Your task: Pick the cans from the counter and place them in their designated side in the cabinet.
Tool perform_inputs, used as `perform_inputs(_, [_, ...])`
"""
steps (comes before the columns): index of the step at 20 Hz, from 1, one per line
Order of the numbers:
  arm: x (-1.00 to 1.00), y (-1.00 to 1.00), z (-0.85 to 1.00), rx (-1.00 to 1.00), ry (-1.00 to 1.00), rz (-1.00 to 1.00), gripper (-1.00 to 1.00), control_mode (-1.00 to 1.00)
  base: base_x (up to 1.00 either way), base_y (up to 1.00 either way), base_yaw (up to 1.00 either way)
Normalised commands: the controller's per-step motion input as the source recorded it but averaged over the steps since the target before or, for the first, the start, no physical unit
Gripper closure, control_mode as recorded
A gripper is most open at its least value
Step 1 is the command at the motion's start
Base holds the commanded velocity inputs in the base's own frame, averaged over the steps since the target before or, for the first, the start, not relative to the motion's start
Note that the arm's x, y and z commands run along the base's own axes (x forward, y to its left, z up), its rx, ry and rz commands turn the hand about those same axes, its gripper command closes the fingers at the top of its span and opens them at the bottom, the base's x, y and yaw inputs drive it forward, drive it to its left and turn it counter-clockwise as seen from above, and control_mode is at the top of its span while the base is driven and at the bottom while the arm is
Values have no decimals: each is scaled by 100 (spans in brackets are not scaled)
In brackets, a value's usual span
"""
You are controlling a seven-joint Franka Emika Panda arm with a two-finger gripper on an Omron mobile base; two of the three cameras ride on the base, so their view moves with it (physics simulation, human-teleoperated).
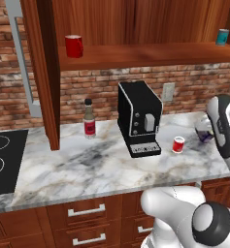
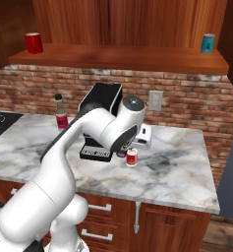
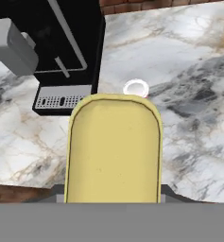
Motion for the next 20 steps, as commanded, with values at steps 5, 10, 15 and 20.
perform_inputs(5, [-11, 0, 39, 1, -9, 0, 100, -100, 0, 0, 0])
perform_inputs(10, [-7, 0, 37, 0, -10, 0, 100, -100, 0, 0, 0])
perform_inputs(15, [-8, 0, 31, 0, -11, 0, 100, -100, 0, 0, 0])
perform_inputs(20, [-14, 0, 27, 0, -11, 0, 100, -100, 0, 0, 0])
